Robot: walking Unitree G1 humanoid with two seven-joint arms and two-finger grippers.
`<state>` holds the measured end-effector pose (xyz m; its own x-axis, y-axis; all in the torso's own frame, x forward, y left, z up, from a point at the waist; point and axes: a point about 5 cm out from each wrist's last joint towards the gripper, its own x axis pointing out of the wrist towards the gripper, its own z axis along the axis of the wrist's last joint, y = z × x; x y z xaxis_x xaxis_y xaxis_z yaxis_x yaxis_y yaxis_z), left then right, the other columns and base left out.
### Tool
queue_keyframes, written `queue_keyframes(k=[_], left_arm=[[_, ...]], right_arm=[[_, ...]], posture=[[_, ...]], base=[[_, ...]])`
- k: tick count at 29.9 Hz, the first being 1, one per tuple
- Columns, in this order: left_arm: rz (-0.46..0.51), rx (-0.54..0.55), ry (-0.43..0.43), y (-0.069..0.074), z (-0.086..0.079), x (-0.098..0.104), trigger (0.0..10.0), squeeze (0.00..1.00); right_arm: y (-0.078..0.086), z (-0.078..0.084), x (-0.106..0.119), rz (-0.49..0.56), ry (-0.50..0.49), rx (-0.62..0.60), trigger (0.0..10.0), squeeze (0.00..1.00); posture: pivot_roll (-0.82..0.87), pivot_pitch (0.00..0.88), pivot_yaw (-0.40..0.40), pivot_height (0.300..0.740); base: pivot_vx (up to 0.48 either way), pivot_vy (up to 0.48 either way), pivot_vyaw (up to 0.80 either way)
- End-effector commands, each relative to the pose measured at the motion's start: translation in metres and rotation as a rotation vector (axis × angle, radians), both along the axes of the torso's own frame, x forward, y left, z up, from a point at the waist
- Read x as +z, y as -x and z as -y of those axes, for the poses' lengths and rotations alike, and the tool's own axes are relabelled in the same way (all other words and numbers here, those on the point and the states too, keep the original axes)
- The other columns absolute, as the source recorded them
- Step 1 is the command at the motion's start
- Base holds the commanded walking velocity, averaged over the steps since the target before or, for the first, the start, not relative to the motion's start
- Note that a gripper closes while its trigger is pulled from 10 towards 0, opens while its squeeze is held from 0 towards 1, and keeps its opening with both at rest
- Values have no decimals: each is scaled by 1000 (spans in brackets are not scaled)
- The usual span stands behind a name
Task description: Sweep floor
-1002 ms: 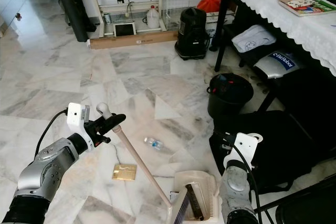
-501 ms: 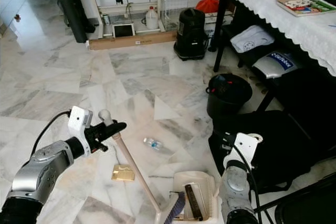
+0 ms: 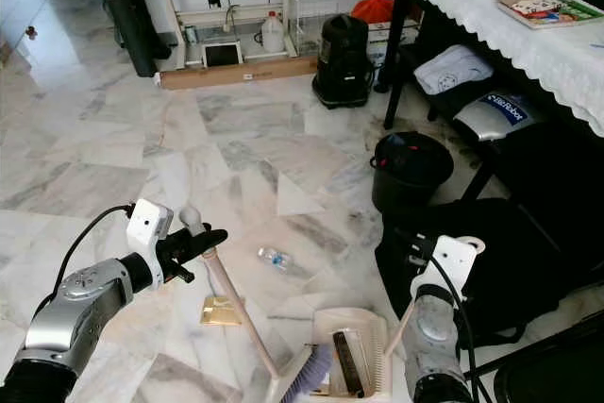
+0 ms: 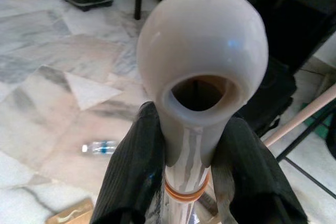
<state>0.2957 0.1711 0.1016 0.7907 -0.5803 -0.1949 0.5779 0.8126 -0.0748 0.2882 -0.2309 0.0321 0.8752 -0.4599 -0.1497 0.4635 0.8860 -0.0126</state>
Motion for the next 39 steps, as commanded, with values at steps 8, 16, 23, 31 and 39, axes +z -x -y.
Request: queue_keyframes(k=[8,16,23,31,39], left_arm=[[78,97,-80,-9,-13,7,10000,0],[141,155,-73,-13,-13,11,10000,0],[172,185,-60,-15,-9,12,10000,0],[205,213,-35,-16,-3,13,10000,0],[230,229,-9,-18,3,15,10000,0]], right_arm=[[-17,10,35,147,25,-21,10000,0],[-23,9,51,211,32,-11,10000,0],[-27,10,60,236,31,-10,10000,0],[-31,12,76,287,21,-11,10000,0],[-37,12,99,347,17,-4,10000,0]], posture=[[-114,38,24,740],[-123,43,22,740],[-125,43,17,740],[-132,43,16,740],[-138,42,14,740]], base=[[0,0,0],[0,0,0],[0,0,0],[0,0,0],[0,0,0]])
